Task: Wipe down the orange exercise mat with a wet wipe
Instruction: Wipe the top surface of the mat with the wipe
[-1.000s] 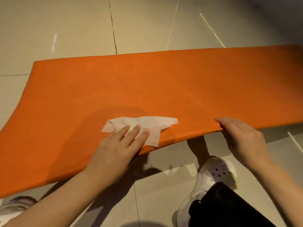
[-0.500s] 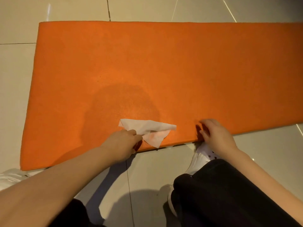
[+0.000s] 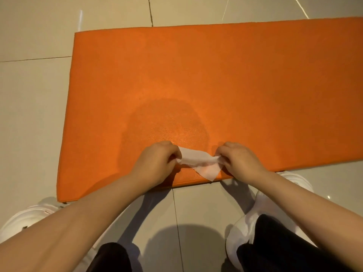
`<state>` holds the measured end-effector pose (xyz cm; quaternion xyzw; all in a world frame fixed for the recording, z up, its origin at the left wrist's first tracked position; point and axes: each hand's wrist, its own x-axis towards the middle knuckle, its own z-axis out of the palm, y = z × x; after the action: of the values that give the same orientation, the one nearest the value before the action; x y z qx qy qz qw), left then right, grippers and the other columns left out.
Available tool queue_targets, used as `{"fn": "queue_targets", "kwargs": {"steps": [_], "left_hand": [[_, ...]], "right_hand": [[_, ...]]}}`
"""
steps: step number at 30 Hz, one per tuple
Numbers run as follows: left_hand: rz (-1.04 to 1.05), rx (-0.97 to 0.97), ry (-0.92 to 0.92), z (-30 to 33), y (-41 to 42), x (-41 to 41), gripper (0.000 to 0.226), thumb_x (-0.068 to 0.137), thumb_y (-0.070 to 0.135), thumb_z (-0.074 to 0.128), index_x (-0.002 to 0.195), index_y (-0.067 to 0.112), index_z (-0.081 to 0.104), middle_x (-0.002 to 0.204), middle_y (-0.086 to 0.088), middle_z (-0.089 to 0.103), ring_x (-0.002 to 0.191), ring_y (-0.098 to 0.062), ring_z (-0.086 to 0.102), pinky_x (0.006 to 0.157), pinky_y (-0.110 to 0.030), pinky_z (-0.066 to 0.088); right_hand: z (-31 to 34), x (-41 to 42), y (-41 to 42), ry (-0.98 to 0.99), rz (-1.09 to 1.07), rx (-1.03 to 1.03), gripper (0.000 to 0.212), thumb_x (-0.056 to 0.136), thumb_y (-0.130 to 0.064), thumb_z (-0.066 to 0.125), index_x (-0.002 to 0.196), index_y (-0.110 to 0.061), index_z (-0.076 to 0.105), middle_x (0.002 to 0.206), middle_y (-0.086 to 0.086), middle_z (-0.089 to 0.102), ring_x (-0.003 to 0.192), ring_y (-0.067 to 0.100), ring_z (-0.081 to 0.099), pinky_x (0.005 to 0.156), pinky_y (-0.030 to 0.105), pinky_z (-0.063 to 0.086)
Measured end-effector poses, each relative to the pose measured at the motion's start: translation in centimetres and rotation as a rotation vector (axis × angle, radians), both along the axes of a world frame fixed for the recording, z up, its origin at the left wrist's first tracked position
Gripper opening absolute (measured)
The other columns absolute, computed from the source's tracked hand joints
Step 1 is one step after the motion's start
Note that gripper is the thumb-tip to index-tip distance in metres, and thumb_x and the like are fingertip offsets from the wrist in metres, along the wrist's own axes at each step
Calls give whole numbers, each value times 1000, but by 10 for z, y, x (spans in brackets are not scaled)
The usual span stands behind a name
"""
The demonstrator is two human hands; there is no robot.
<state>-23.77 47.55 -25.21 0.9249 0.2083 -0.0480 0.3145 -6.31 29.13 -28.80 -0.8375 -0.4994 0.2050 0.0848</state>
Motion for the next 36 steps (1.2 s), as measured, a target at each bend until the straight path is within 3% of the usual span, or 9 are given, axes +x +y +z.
{"fn": "queue_targets", "kwargs": {"steps": [6,13,20,22,25,27,29,32,36], "left_hand": [[205,-268,-145,13,17,-26,12,97,31,52,87,30,60,92,9,65,83,-4,58,74,-28,42],[428,-438,-306,28,18,-61,10,96,37,55,88,33,61,84,12,66,71,-14,62,65,-39,48],[618,-304,-144,-3,43,-69,12,100,29,53,90,29,59,86,5,65,83,-21,59,68,-33,42],[702,-296,-62,-22,50,-69,15,103,20,49,113,24,59,108,-5,66,105,-29,60,76,-29,41],[847,-263,-63,-32,59,-72,52,104,17,44,153,18,27,143,-13,46,132,-27,44,90,-25,33],[733,-67,-53,-34,59,-81,54,104,18,44,154,20,24,143,-14,41,127,-30,45,93,-32,39],[333,188,-107,-34,56,-92,45,101,22,45,145,16,43,136,-16,48,117,-34,50,90,-47,49],[-322,419,-8,-57,41,-110,47,97,35,40,139,19,52,143,-12,50,126,-33,48,98,-51,46],[-311,397,322,-71,34,-121,60,99,53,27,152,26,34,160,-3,31,146,-26,28,106,-65,36]], "right_hand": [[32,-13,20,568,-341,221,25,103,-11,45,91,-27,61,88,1,66,75,13,57,62,19,39],[53,-32,39,871,-179,189,15,88,-21,70,100,-26,62,61,-15,52,57,5,46,55,20,35],[29,-41,76,568,-132,23,14,97,-25,60,84,-21,63,70,-13,55,66,7,48,65,29,37],[15,-42,82,372,-130,-9,16,100,-23,53,104,-16,66,104,-2,61,98,14,54,83,30,39],[9,-38,74,278,-196,11,25,101,-19,49,121,-12,62,130,7,53,125,25,46,98,29,33],[11,-39,62,278,-169,-7,22,101,-16,49,116,-14,64,129,4,54,124,23,45,93,24,31],[11,-47,48,249,-84,-11,19,99,-15,52,113,-16,65,130,1,54,123,21,45,92,21,29],[3,-65,38,178,135,13,21,93,-16,62,114,-17,66,133,2,54,125,24,47,102,34,39],[0,-77,53,129,333,35,27,90,-21,66,116,-17,64,134,5,53,125,25,49,102,38,43]]}}
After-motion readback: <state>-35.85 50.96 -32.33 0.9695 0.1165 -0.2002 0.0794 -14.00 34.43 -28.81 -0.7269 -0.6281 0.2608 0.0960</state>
